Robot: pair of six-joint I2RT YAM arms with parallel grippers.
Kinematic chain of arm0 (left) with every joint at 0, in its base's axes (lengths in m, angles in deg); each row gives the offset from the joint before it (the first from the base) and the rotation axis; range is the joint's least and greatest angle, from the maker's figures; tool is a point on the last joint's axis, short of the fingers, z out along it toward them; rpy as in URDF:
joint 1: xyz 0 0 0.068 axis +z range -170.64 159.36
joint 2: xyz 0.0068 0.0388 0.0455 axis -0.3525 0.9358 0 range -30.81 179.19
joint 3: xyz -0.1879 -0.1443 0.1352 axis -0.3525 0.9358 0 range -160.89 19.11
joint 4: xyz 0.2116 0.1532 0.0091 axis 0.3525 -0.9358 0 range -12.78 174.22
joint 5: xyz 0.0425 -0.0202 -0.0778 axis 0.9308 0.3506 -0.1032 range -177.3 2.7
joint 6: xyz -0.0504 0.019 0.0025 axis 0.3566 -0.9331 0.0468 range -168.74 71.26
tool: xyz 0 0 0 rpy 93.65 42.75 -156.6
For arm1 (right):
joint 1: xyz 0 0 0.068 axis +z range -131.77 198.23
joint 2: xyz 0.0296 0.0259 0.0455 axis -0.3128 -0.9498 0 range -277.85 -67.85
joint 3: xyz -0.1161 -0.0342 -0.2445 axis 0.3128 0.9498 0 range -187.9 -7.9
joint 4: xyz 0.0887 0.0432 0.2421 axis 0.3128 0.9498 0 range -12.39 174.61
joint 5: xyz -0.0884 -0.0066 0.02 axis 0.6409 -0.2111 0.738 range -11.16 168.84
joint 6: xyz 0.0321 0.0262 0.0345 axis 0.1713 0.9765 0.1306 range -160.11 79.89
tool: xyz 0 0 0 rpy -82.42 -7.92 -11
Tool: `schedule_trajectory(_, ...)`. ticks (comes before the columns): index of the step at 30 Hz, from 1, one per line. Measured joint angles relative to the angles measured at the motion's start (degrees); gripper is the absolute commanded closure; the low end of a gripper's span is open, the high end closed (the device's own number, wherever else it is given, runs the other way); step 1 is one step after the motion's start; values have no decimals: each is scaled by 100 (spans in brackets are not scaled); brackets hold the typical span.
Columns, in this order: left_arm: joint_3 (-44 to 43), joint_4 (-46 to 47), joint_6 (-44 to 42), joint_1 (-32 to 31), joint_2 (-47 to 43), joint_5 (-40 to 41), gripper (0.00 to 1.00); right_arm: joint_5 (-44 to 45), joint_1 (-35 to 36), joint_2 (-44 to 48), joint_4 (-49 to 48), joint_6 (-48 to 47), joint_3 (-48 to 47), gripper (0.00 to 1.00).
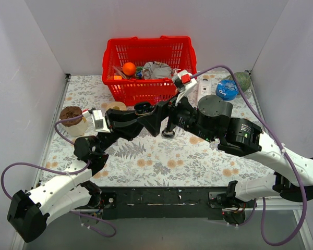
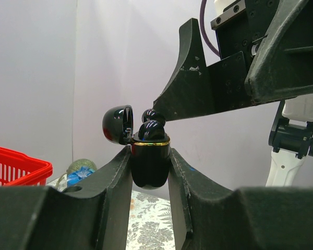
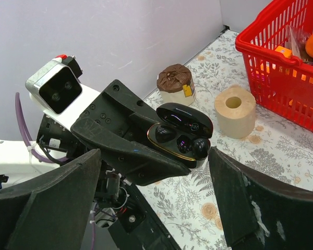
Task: Insert the wireless bluetooth earbuds into the charging case
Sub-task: Adjust the earbud with the charging case.
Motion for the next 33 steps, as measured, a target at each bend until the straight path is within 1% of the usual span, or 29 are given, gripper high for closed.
schedule_trajectory(33,0,72,-83,4,-44,79,100,-205,-24,-225,-118,66,-20,12)
